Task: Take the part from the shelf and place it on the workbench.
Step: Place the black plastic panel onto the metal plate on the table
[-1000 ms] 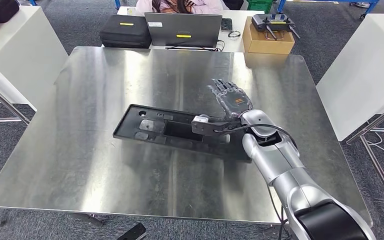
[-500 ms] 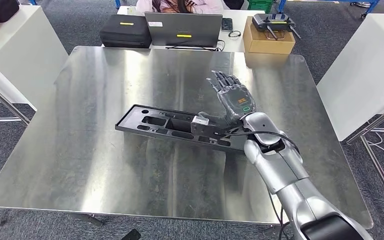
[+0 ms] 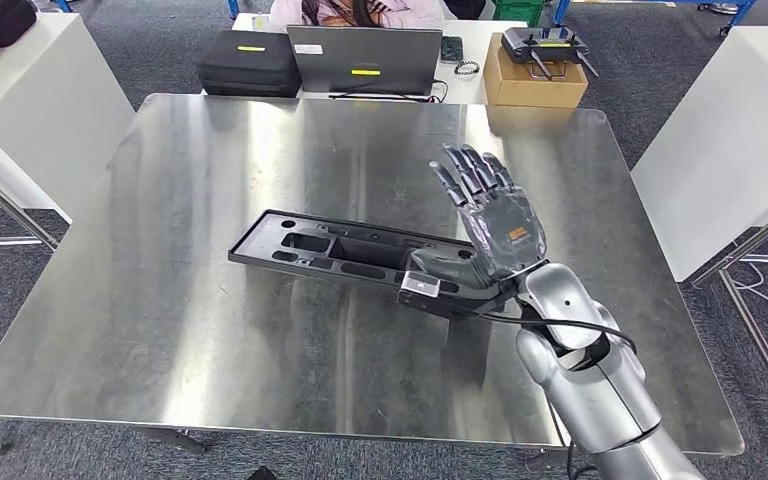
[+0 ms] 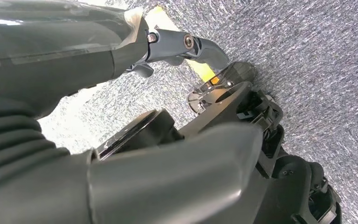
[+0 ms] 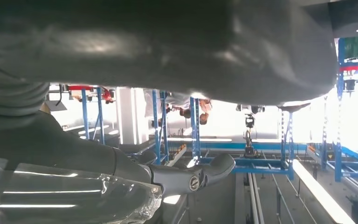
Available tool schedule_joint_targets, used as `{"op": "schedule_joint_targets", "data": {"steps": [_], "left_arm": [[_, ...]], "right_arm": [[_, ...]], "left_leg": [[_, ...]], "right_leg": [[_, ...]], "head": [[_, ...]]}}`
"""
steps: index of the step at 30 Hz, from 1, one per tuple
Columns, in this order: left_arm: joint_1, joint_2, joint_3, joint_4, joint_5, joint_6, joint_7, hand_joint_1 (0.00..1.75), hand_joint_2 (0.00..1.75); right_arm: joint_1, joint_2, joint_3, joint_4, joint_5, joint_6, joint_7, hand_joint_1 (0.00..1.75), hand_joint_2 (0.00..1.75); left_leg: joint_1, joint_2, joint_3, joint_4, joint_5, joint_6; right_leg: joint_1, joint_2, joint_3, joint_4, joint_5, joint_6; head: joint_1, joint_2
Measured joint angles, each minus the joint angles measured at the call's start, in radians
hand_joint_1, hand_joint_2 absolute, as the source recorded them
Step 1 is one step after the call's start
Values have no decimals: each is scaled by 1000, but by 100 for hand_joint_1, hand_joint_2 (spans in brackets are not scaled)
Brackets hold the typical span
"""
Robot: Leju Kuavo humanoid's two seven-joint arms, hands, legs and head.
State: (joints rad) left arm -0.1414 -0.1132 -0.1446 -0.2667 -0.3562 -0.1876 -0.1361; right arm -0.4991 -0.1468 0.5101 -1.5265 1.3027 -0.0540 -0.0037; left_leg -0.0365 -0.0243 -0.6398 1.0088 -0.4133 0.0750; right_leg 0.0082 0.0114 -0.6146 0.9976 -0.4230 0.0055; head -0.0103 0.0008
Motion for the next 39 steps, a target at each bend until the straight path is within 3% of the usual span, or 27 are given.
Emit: {"op": "schedule_joint_targets", "data": {"steps": [2,6,9,11,12,13,15,16,19,21,22,24,26,27,29,31,32,34,36,37,39], "left_arm": [[1,0,3,0,9,2,-3,0,0],[9,0,16,1,32,12,-22,0,0],[12,1,28,4,48,15,-35,0,0],[14,3,33,7,56,16,-38,0,0],[15,4,36,8,61,16,-39,0,0],[16,4,40,8,66,16,-40,0,0],[16,8,48,9,77,19,-42,0,0],[16,10,52,9,83,20,-42,0,0],[17,18,66,10,95,21,-44,0,0],[17,25,73,11,100,21,-46,0,0],[17,28,76,12,103,22,-46,0,0],[17,31,83,14,113,26,-47,0,0],[20,37,94,17,123,33,-48,0,0],[23,40,99,18,128,38,-48,0,0],[29,48,112,22,141,49,-51,0,0],[31,53,126,24,154,61,-55,0,0],[32,54,133,25,160,66,-55,0,0],[35,54,146,28,168,76,-56,0,0],[39,52,158,32,176,89,-56,0,0],[40,51,163,33,180,96,-56,0,0],[42,48,175,36,190,109,-56,0,0]], "right_arm": [[20,-8,-4,-28,3,-35,-10,0,0],[114,-41,-25,-159,20,-143,-28,0,0],[207,-78,-50,-281,42,-214,-36,0,0],[267,-98,-66,-349,60,-243,-44,0,0],[293,-107,-72,-381,70,-256,-47,0,0],[317,-115,-79,-412,81,-271,-50,0,0],[357,-132,-90,-466,98,-304,-50,0,0],[380,-141,-97,-491,106,-325,-51,0,0],[448,-164,-111,-550,121,-378,-52,0,0],[477,-173,-114,-574,127,-394,-52,0,0],[491,-177,-116,-583,130,-403,-52,0,0],[523,-183,-119,-601,139,-429,-52,0,0],[563,-188,-124,-615,147,-457,-52,0,0],[583,-189,-128,-622,151,-470,-52,0,0],[619,-190,-134,-635,159,-494,-52,0,0],[643,-189,-140,-648,161,-512,-57,0,0],[651,-188,-143,-653,162,-517,-61,0,0],[663,-184,-149,-661,163,-521,-66,0,0],[672,-178,-155,-667,162,-521,-71,0,0],[675,-174,-158,-669,161,-521,-75,0,0],[678,-163,-163,-670,157,-516,-86,0,0]], "left_leg": [[-2,0,0,1,-1,2],[4,0,17,-17,3,20],[11,4,31,-30,7,26],[12,5,31,-29,6,24],[13,5,30,-28,6,23],[15,5,30,-26,4,20],[17,4,28,-15,-3,8],[17,4,28,-7,-8,-1],[19,4,29,2,-16,-23],[24,6,23,17,-30,-35],[27,8,12,47,-56,-42],[36,13,-30,160,-134,-57],[44,18,-67,267,-187,-68],[48,20,-63,277,-188,-71],[55,21,2,187,-144,-72],[56,20,83,53,-103,-69],[54,19,103,16,-94,-66],[45,17,106,1,-88,-55],[42,19,104,-8,-74,-35],[41,20,101,-13,-66,-24],[37,24,89,-17,-53,-8]], "right_leg": [[-1,0,1,-2,0,1],[-1,-1,1,11,-13,11],[-6,-2,-69,172,-93,6],[-16,-2,-114,271,-131,12],[-21,-3,-111,271,-129,21],[-28,-5,-84,228,-112,33],[-39,-12,-2,88,-72,53],[-40,-14,29,36,-58,54],[-33,-13,52,6,-47,34],[-39,-12,53,5,-39,21],[-43,-12,53,4,-36,15],[-43,-13,50,4,-33,7],[-42,-16,46,5,-32,7],[-41,-16,45,5,-31,7],[-43,-16,44,6,-29,10],[-41,-16,43,6,-26,16],[-39,-15,42,6,-23,21],[-36,-15,40,1,-16,33],[-36,-15,33,6,-20,44],[-36,-14,23,27,-38,43],[-37,-14,-19,132,-108,31]], "head": [[0,0],[0,0],[4,0],[5,0],[4,0],[5,0],[5,0],[5,0],[4,0],[2,0],[0,0],[-6,0],[-7,0],[-7,0],[-7,0],[-7,0],[-6,0],[-5,0],[-4,0],[-2,0],[2,0]]}}
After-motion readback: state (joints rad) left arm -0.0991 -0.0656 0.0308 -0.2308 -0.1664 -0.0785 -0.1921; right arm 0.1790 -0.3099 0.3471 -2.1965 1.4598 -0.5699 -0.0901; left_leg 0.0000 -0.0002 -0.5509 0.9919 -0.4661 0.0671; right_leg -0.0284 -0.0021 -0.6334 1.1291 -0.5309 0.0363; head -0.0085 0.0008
